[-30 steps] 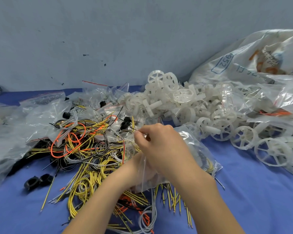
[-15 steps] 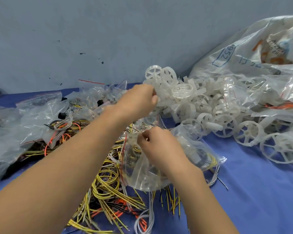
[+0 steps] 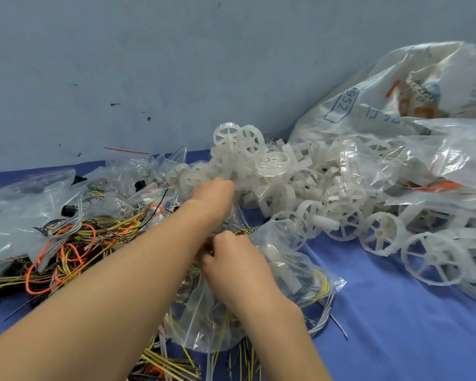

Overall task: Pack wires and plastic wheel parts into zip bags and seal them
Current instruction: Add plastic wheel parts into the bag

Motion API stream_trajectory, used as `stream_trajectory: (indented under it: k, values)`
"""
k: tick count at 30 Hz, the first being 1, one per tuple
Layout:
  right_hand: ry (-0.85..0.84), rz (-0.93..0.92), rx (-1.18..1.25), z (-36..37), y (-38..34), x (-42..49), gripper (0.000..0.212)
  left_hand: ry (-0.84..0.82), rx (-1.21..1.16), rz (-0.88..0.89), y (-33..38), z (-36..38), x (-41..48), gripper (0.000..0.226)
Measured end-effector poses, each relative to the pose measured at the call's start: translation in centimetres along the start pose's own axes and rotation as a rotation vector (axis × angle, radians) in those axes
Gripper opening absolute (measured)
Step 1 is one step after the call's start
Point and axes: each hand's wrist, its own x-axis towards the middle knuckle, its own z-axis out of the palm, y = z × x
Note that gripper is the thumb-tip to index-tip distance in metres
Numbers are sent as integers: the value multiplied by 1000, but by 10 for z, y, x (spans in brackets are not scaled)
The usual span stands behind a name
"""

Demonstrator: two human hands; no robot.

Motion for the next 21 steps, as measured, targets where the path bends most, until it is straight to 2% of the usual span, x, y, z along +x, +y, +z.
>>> stream_trajectory:
  k: [3,6,9,11,13,17,21]
  values:
    - [28,-12,26,-1,-1,-3,29,143,-476,-74,-18,-13,-22,17]
    - [55,-16,58,-4,0,-7,34,249,-1127,-148,-43,-32,-74,22]
    - [85,-17,100,-12,2,-10,36,226,-1842,-200,-65,-40,-145,22]
    - [109,-24,129,-16,1,-14,38,170,-2113,-235,-75,-33,-182,25]
    - [150,-44,150,-18,1,-17,42,62,-2177,-255,-76,-24,-204,23]
    - [211,-89,170,-19,-4,-26,46,-107,-2021,-200,-67,-10,-214,30]
    - [262,-99,175,-24,-12,-27,48,-49,-1775,-224,-62,-7,-210,29]
